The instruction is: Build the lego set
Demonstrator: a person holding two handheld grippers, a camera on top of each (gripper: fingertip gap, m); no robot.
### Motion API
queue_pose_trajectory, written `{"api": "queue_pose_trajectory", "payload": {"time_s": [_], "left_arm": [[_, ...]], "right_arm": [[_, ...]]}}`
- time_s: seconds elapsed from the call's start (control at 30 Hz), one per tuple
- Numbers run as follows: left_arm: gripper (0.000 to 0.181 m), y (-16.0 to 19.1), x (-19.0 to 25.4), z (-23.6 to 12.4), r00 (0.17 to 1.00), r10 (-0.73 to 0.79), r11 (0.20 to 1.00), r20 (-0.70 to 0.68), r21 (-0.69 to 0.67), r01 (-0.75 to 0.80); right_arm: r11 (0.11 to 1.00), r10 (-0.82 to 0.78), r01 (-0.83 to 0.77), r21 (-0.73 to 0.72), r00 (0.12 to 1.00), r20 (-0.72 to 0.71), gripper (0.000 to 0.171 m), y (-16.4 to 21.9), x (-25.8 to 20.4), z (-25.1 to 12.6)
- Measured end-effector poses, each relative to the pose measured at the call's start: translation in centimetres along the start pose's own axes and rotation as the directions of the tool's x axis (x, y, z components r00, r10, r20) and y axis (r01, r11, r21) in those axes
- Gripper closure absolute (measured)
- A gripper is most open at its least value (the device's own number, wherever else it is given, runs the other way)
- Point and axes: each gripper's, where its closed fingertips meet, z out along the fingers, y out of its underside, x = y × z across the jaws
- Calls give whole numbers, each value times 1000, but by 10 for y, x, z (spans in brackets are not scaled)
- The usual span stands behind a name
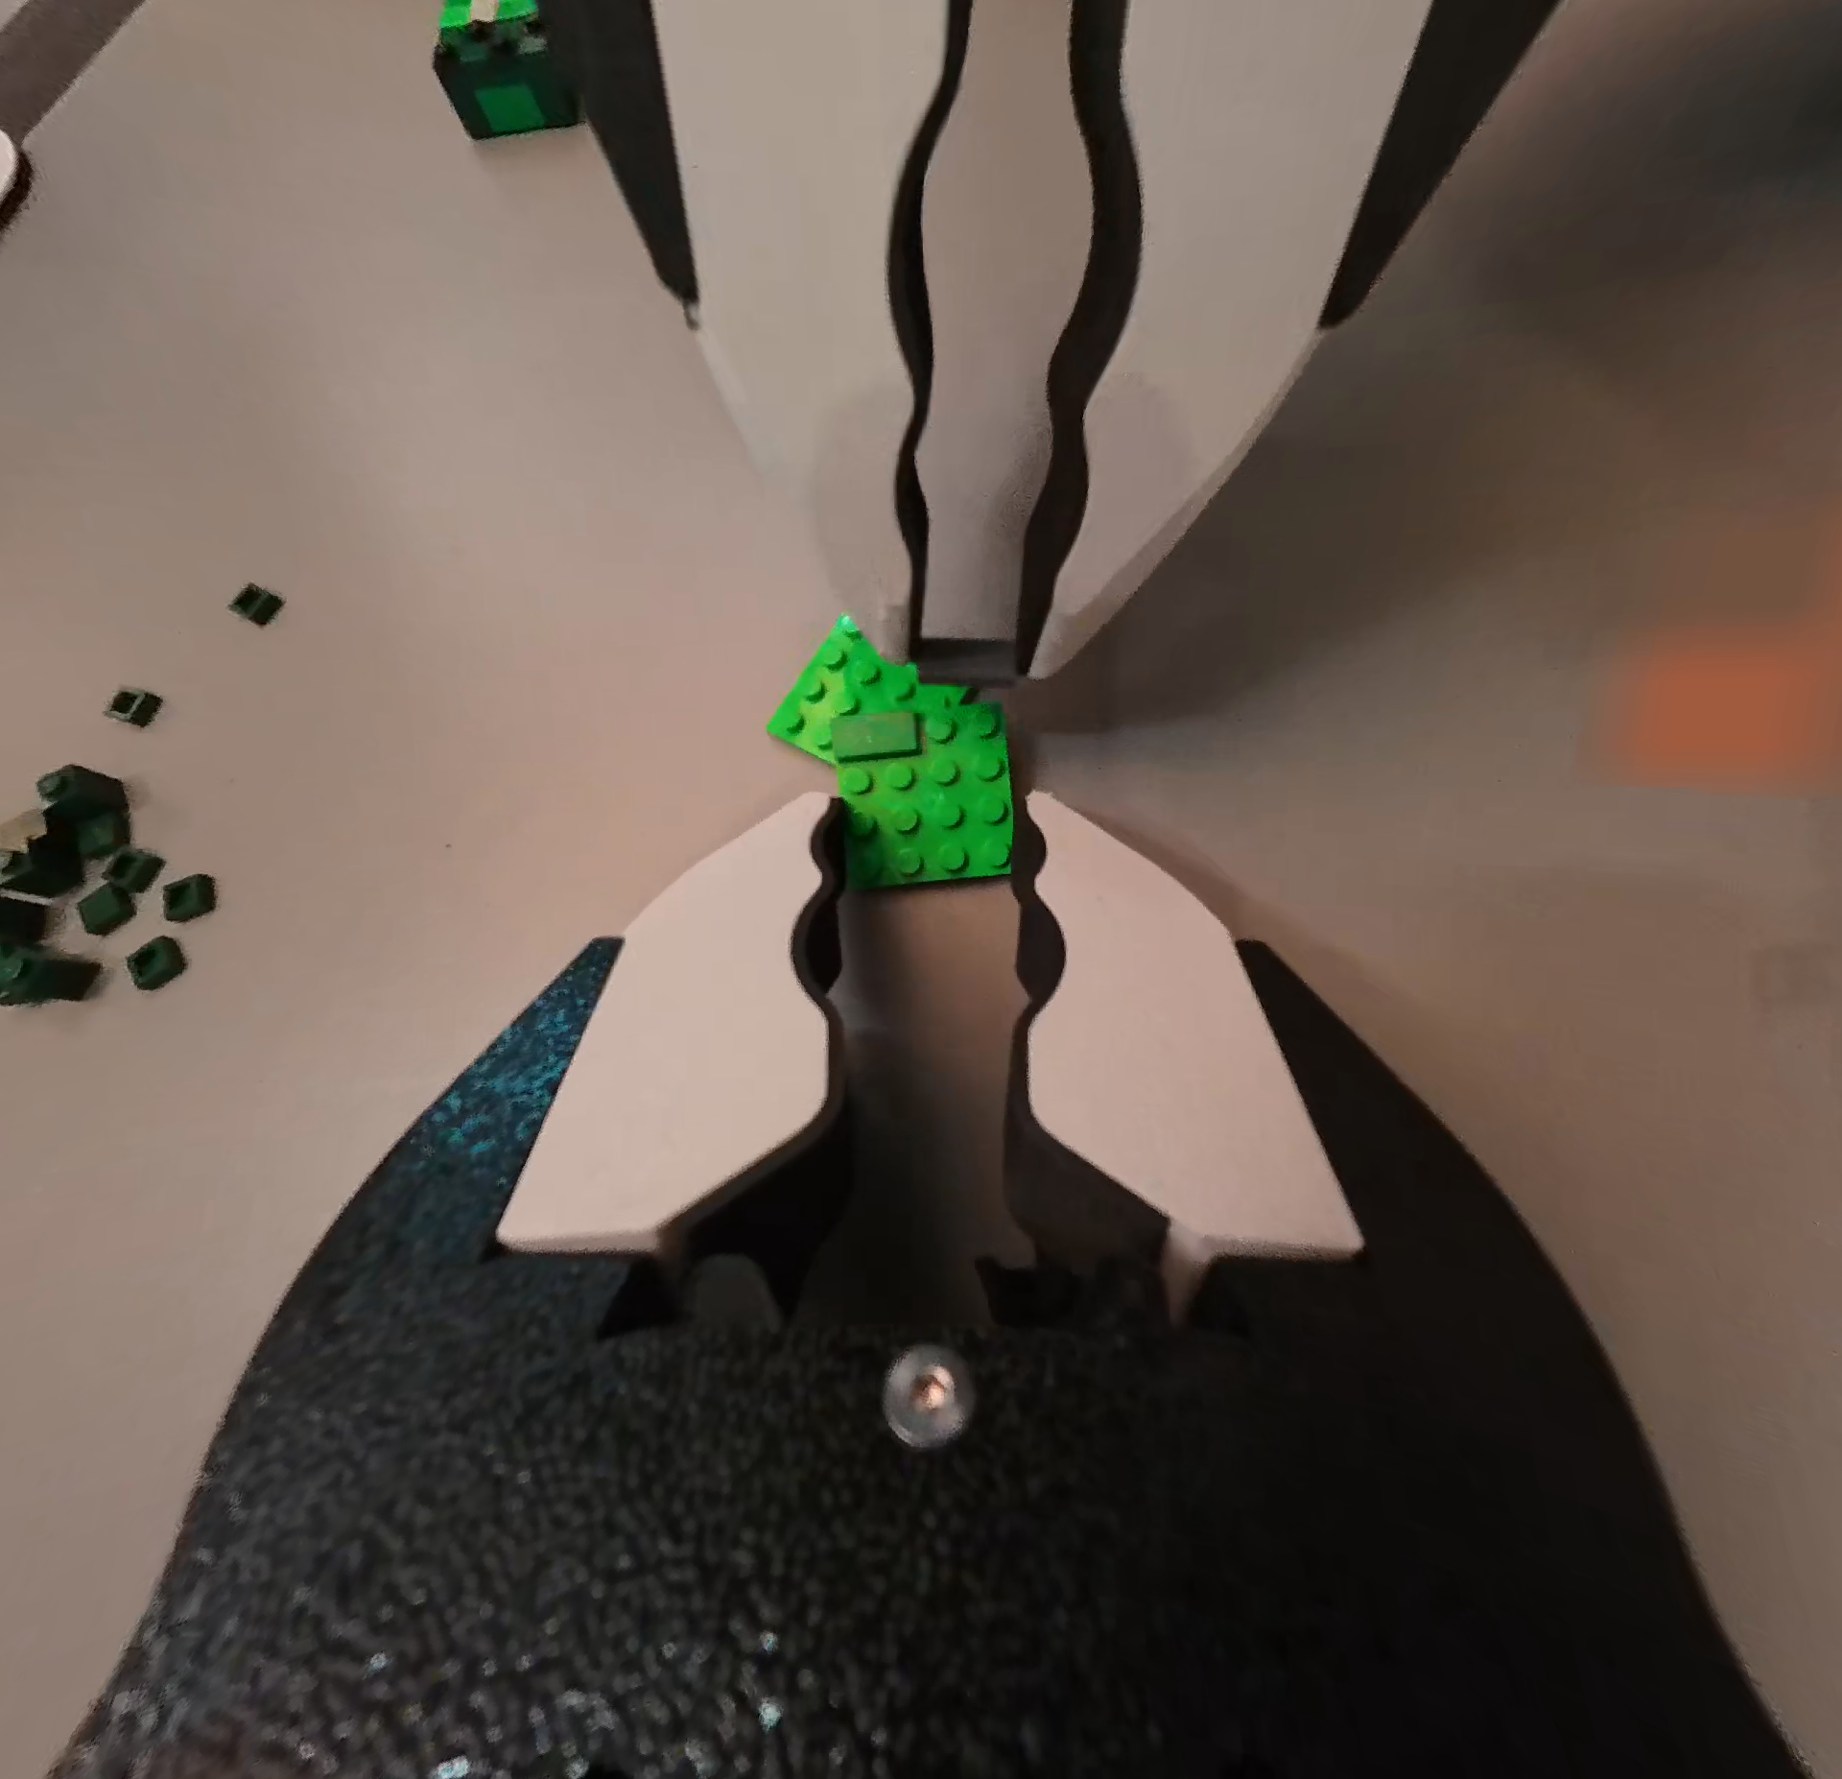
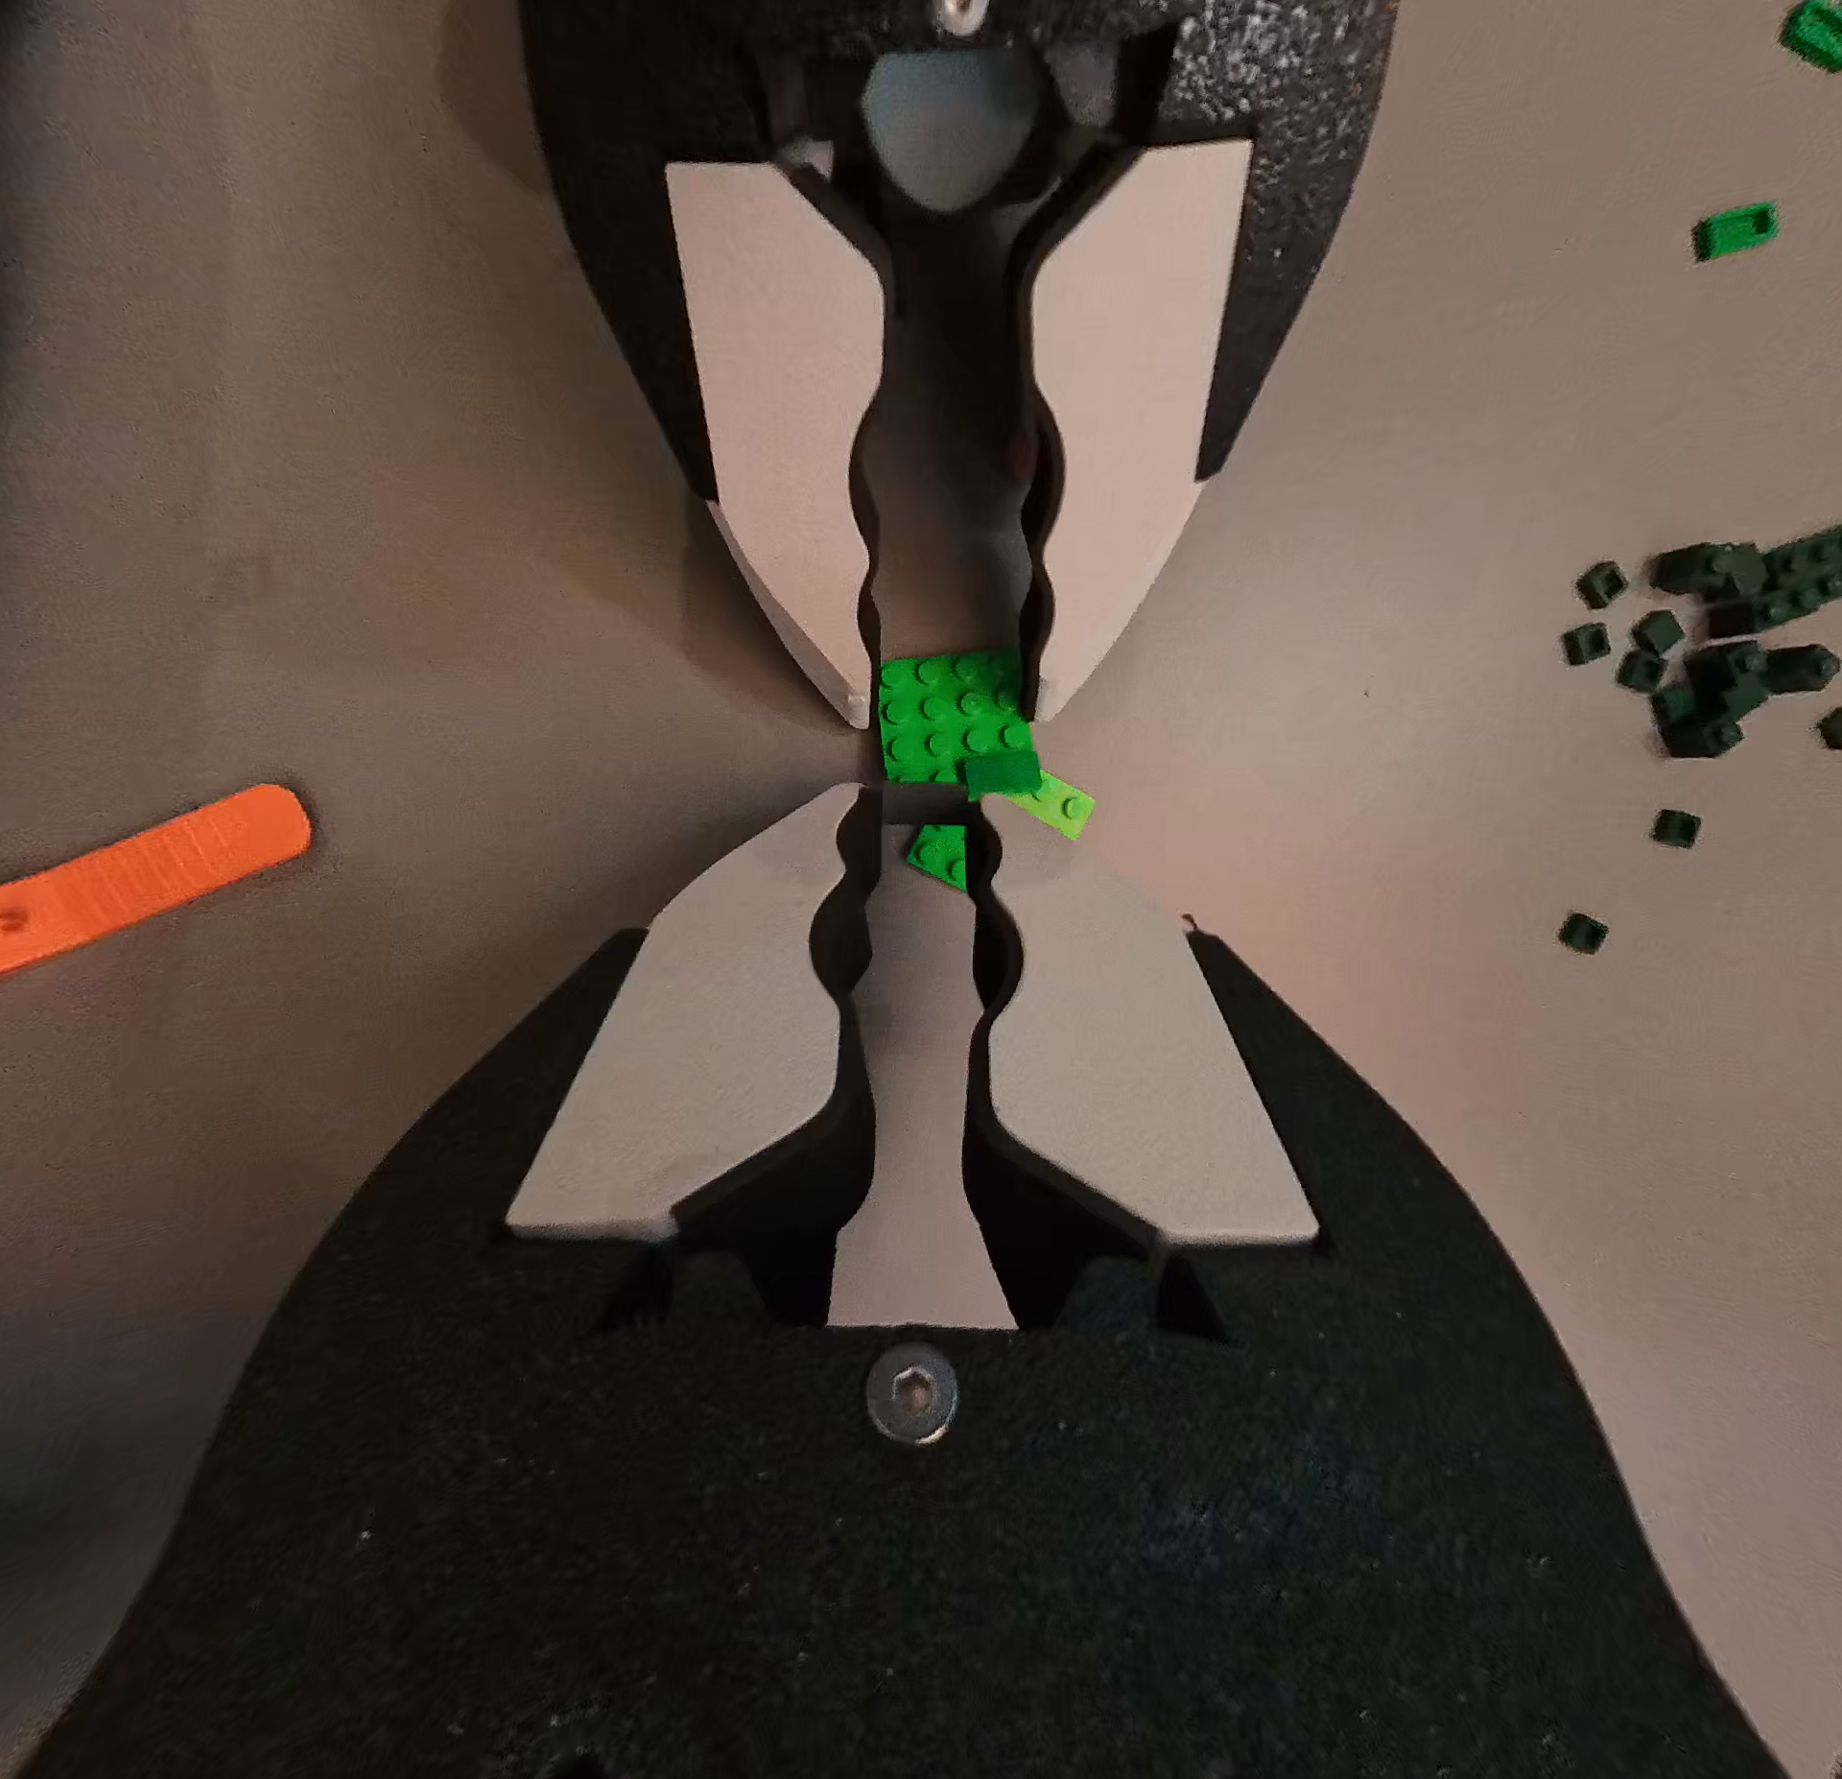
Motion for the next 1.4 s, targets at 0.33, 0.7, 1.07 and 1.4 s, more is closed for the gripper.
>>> {"api": "queue_pose_trajectory", "payload": {"time_s": [0.33, 0.7, 1.07, 1.4], "left_arm": [[149, 0, 2, 0, 1000, -5, 1000, -23, 0, 5], [149, 0, 2, -1, 999, -14, 1000, -29, 0, 14], [149, 1, 0, -1, 999, -29, 1000, -28, 2, 29], [149, -4, -21, -17, 990, -142, 989, 9, 44, 142]], "right_arm": [[996, -38, 40, -86, 999, 18, 156, 2, -1, 14], [990, -66, 66, -126, 998, 3, 155, 4, -1, 15], [999, -9, 5, -39, 993, -116, 136, 5, 7, 4], [929, -341, 333, -163, 593, -729, 114, -5, 24, 1]]}}
